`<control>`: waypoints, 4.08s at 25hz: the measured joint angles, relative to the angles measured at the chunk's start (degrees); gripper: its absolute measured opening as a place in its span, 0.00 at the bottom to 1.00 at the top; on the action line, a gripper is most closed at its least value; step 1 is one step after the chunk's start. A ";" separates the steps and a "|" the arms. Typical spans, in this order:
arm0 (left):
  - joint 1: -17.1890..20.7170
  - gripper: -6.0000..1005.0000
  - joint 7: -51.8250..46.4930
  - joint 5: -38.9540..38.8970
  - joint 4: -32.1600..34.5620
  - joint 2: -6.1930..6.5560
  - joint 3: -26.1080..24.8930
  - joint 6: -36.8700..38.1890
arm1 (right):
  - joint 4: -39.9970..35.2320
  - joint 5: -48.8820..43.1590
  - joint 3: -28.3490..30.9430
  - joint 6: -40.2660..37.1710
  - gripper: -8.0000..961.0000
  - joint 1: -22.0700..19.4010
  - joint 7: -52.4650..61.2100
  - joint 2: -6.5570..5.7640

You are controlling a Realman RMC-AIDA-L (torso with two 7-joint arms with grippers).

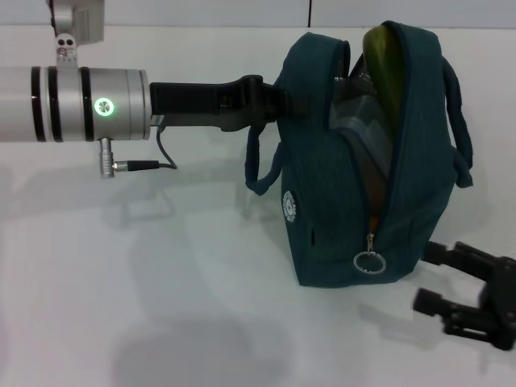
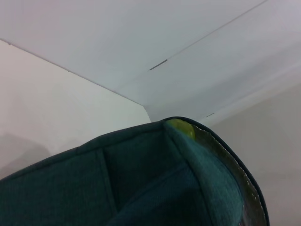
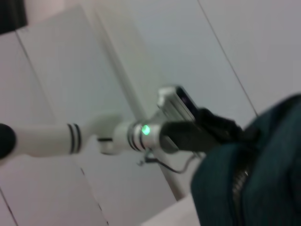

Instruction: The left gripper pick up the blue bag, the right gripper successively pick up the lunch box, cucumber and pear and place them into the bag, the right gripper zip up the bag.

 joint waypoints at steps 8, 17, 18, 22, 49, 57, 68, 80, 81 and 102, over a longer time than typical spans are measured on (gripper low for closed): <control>0.03 0.06 0.07 0.03 -0.05 0.06 0.00 0.00 | 3.45 0.14 -2.17 5.18 0.83 4.33 -0.12 0.42; 0.02 0.06 0.12 -0.01 -0.05 0.01 0.00 0.00 | 4.36 0.34 -5.51 7.10 0.81 7.16 0.17 0.75; 0.02 0.06 0.13 -0.01 -0.05 0.01 0.00 0.01 | 4.50 0.34 -5.70 7.38 0.81 7.32 0.18 0.78; 0.02 0.06 0.16 -0.01 -0.05 -0.01 0.00 0.01 | 4.64 0.37 -6.53 7.95 0.80 7.74 0.19 0.87; 0.53 0.07 0.48 0.00 -0.04 -0.08 0.00 0.09 | 4.98 2.01 -7.12 10.70 0.18 8.43 0.28 0.86; 0.46 0.07 0.49 0.00 0.01 -0.07 0.00 0.26 | 4.98 2.02 -7.47 10.88 0.01 8.48 0.37 0.84; 0.62 0.07 0.49 -0.06 0.04 0.08 0.00 0.26 | 2.97 2.44 -2.22 4.75 0.01 4.10 0.29 -0.55; 0.74 0.08 1.14 -0.19 0.10 0.09 -0.08 0.12 | 2.49 2.68 3.23 0.05 0.01 5.06 -0.04 -0.12; 0.79 0.08 1.44 -0.22 0.09 0.10 -0.11 0.11 | 2.34 2.70 3.23 -0.04 0.01 5.31 -0.05 -0.04; 8.11 0.34 18.22 -17.05 0.45 -0.28 0.25 3.75 | 2.23 2.56 2.67 -0.80 0.01 6.47 -0.17 0.25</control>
